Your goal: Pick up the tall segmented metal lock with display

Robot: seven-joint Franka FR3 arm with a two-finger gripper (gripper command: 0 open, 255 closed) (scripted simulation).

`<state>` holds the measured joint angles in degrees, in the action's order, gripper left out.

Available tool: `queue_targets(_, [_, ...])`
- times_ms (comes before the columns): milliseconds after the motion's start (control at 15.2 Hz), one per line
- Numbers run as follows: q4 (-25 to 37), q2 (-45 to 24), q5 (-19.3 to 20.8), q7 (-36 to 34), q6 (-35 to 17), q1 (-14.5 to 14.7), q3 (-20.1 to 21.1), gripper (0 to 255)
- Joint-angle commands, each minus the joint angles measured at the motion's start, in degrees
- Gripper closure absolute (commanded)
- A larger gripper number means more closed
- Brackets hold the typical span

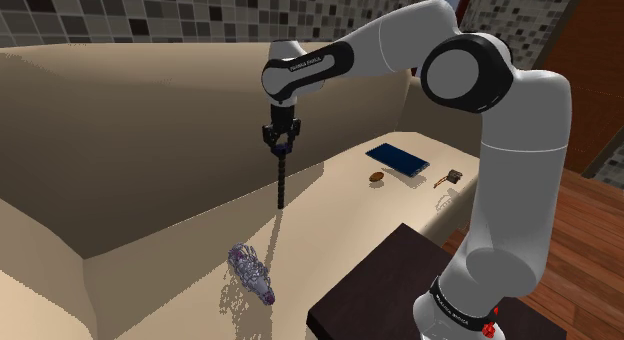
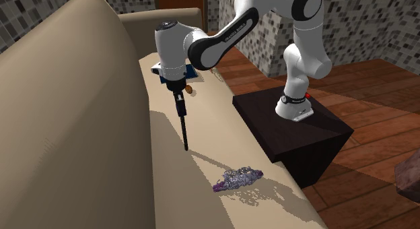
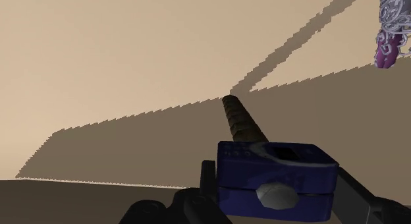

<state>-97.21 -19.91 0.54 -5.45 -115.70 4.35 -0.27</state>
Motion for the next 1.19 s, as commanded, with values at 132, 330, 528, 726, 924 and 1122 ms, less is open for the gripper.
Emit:
queue_targets(132, [0.92, 0.36, -0.03, 0.13, 1.36, -0.08, -0.03, 255])
queue_targets(330, [2.34, 1.01, -0.03, 0.15, 3.42, -0.08, -0.03, 255])
queue_targets(528, [3.88, 1.56, -0.04, 0.17, 5.52, -0.08, -0.03, 255])
queue_targets(726, [5.56, 2.01, -0.04, 0.19, 7.65, -0.08, -0.03, 255])
queue_targets(924, [7.39, 2.35, -0.04, 0.20, 9.82, -0.07, -0.03, 255])
queue_targets(1122, [8.13, 2.46, -0.05, 0.21, 10.66, -0.07, -0.03, 255])
